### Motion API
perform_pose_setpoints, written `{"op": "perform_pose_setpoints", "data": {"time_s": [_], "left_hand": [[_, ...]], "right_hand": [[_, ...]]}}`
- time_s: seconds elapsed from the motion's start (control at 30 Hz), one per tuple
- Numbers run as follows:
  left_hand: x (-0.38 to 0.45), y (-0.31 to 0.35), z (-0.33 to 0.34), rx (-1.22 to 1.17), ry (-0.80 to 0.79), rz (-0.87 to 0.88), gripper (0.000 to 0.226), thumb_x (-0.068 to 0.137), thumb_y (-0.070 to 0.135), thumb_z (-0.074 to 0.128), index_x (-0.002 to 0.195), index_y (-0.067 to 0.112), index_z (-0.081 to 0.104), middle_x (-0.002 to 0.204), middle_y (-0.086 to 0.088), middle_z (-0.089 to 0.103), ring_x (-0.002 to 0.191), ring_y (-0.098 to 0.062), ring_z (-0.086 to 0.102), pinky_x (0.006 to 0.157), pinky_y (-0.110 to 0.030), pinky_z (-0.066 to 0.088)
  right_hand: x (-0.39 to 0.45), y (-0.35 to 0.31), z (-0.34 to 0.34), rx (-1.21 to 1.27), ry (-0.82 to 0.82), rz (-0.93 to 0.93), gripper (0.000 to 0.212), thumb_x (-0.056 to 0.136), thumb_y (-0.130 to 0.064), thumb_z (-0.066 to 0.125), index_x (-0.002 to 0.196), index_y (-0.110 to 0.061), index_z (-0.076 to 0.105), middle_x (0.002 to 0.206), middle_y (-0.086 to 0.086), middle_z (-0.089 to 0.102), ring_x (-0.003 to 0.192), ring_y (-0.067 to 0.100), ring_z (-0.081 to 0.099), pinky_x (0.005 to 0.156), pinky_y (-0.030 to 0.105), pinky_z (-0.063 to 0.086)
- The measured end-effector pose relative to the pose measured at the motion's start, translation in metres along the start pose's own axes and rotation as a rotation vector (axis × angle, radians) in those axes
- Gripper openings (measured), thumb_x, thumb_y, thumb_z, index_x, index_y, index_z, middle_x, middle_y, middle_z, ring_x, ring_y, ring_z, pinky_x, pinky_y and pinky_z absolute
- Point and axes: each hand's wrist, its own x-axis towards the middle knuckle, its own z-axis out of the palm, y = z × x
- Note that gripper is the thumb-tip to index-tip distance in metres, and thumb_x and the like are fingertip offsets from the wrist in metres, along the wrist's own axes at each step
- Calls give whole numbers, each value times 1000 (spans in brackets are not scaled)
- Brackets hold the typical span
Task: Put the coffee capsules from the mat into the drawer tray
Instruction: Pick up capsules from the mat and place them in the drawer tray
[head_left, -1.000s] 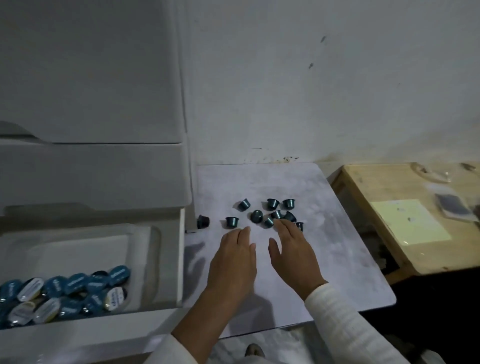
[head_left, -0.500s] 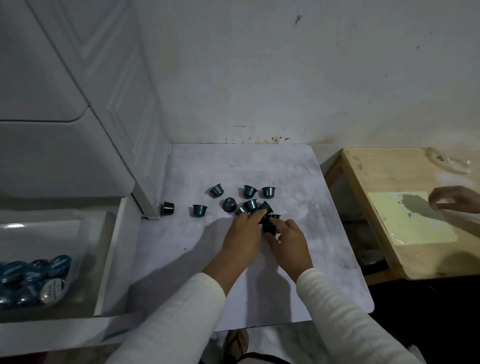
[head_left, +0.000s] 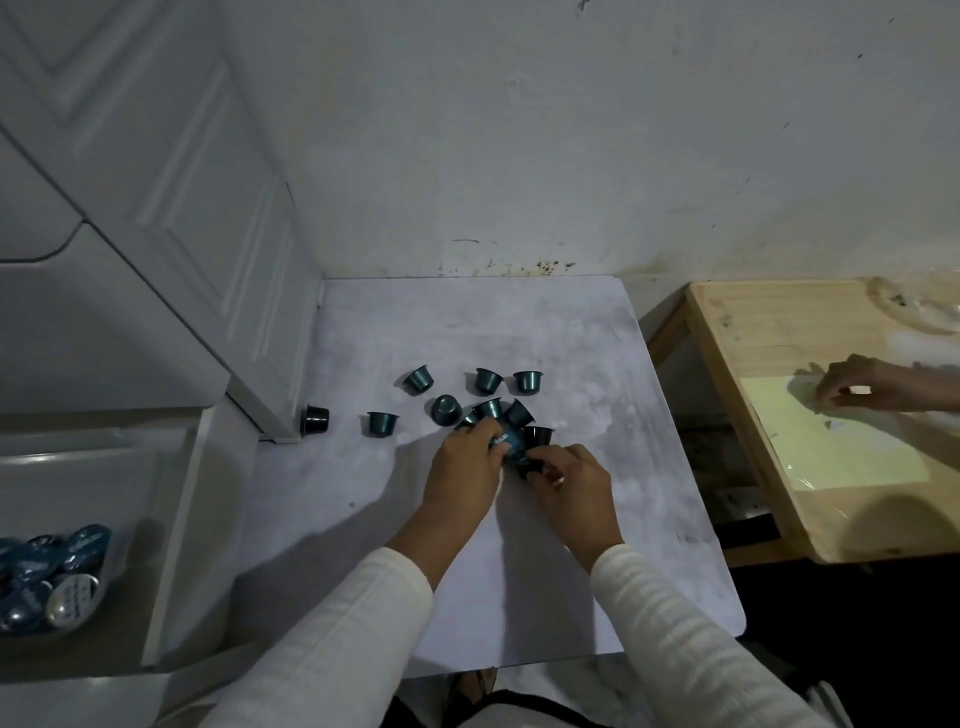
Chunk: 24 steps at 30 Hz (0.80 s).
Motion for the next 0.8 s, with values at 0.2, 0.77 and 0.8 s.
{"op": "perform_pose_setpoints", "data": {"time_s": [0.2, 0.77, 0.8], "left_hand": [[1, -1, 6, -169, 46, -63, 15, 87, 8, 58, 100, 12, 65, 97, -8, 69, 88, -17, 64, 76, -20, 48], [-12, 5, -25, -311, 101, -148, 26, 88, 0, 52, 93, 12, 74, 98, -4, 73, 83, -6, 58, 74, -13, 42], [-13, 6, -31, -314, 110, -136, 26, 88, 0, 52, 93, 13, 75, 97, -4, 73, 82, -6, 58, 72, -11, 42]], "right_hand": [[0, 4, -3, 100, 46, 75, 17, 80, -16, 70, 97, -16, 71, 88, -1, 59, 72, 7, 59, 77, 12, 47], [4, -7, -12, 547, 63, 391, 17, 79, 0, 65, 83, -11, 76, 89, 7, 73, 86, 15, 65, 78, 18, 49], [5, -11, -14, 563, 63, 371, 17, 79, 1, 65, 83, -11, 75, 89, 8, 73, 85, 15, 65, 76, 16, 49]]}}
